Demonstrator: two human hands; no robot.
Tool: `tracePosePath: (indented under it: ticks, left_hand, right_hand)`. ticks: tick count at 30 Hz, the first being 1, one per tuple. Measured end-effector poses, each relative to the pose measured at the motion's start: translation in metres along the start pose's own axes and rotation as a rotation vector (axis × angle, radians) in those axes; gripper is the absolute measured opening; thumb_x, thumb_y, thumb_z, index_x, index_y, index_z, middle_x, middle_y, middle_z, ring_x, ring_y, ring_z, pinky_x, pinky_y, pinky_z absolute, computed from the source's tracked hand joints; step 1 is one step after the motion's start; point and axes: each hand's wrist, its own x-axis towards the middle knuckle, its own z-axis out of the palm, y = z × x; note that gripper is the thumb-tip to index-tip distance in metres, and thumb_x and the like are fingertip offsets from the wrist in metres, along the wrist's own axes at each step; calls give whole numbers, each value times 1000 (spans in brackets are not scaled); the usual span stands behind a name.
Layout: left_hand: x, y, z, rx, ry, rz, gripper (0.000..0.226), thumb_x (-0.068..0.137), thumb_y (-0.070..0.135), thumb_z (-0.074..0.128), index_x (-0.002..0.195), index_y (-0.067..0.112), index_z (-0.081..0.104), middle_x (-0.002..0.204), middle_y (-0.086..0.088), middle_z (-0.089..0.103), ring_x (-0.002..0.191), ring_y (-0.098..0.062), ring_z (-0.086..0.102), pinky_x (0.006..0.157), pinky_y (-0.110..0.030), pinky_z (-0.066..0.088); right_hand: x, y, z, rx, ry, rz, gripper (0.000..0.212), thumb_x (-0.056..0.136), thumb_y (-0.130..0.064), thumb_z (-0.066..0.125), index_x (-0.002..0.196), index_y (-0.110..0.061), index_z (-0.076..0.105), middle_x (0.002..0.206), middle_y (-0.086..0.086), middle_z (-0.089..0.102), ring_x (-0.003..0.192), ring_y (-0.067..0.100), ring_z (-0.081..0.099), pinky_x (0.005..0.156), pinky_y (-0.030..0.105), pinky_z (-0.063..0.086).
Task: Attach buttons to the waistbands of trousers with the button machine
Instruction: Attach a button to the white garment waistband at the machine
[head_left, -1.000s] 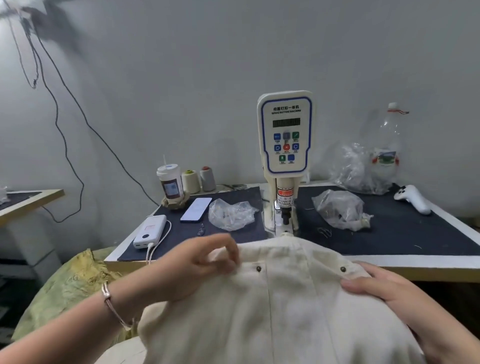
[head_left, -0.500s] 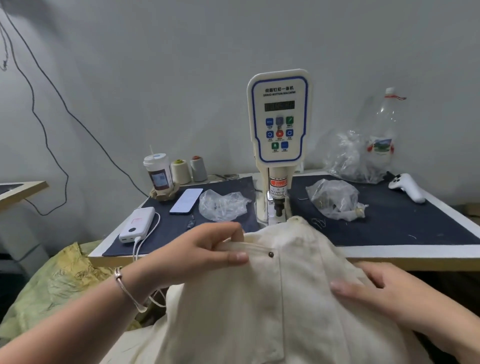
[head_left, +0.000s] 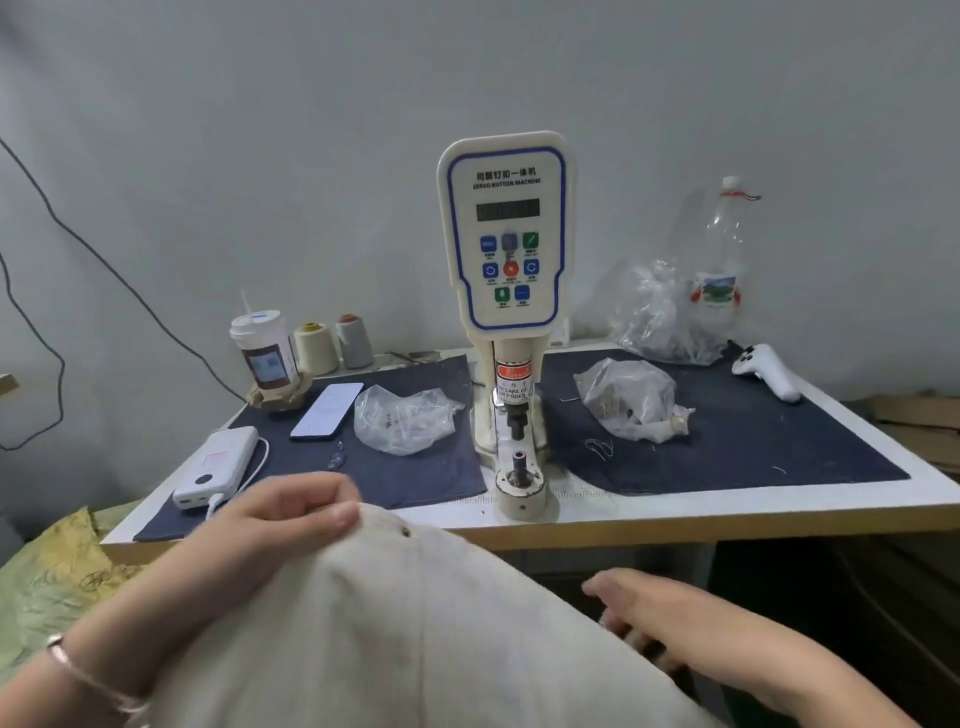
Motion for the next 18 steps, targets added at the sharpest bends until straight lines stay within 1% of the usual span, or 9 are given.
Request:
tracePosePath:
  ticks: [2,4,6,8,10,12,14,16,18]
  left_hand:
    - [1,-2,-21,8,126,-43,30,83,26,75,70,8,55,70,-9,47,62,-16,45,52,-21,38]
    - [9,-4,-36,48,234,-59,27,83,28,68,72,7,57,72,-9,50,66,-17,46,55,-24,38]
    - [25,-10,-46,207,332,-59,24,88,26,67,70,10,62,68,-4,55,64,-15,49,59,-27,38]
    - [47,-20,-50,424,445,-84,26,91,26,68,69,12,66,63,1,56,60,-13,50,63,-29,38]
    - [71,-32,-50,502,561,-123,28,88,27,71,66,10,68,56,5,56,54,-9,49,60,-28,38]
    - [96,-41,-47,490,658,-148,28,86,27,73,63,11,68,54,7,60,57,-9,53,60,-27,41]
    - [122,-48,-38,533,713,-155,26,85,31,71,63,18,69,61,7,65,69,-17,58,68,-31,45]
    - [144,-52,-26,733,737,-206,21,87,38,65,71,25,69,74,10,65,80,-21,59,69,-32,44]
    - [159,-61,-15,926,705,-228,22,89,43,59,77,25,67,79,12,62,81,-19,56,65,-30,38]
  right_hand:
    - [7,-2,-3,-42,-58,-23,50,85,-69,41,113,-33,61,116,-11,64,109,5,58,103,32,44]
    - [14,-6,-3,-79,-164,-69,44,81,-69,50,108,-36,62,118,-16,64,113,2,57,104,28,42]
    - [26,-10,0,-119,-177,-55,33,81,-66,56,100,-40,60,110,-20,64,105,-1,58,95,23,46]
    - [43,-7,2,-246,-90,-42,22,83,-62,59,89,-40,56,93,-21,58,87,-4,53,77,18,44]
    - [60,1,7,-318,-29,-28,27,82,-59,60,89,-33,56,86,-19,52,81,0,50,71,21,39]
    - [73,11,14,-333,-13,-11,34,80,-55,59,93,-23,58,90,-13,55,89,7,55,76,23,41]
    - [83,17,21,-313,-20,19,38,81,-52,56,103,-21,61,102,-10,60,100,9,58,84,22,42]
    - [87,19,20,-313,-20,39,35,84,-50,54,108,-27,63,109,-11,62,102,5,57,91,21,44]
    - [85,18,5,-322,8,50,28,84,-48,58,103,-31,68,104,-13,65,96,2,60,89,21,48]
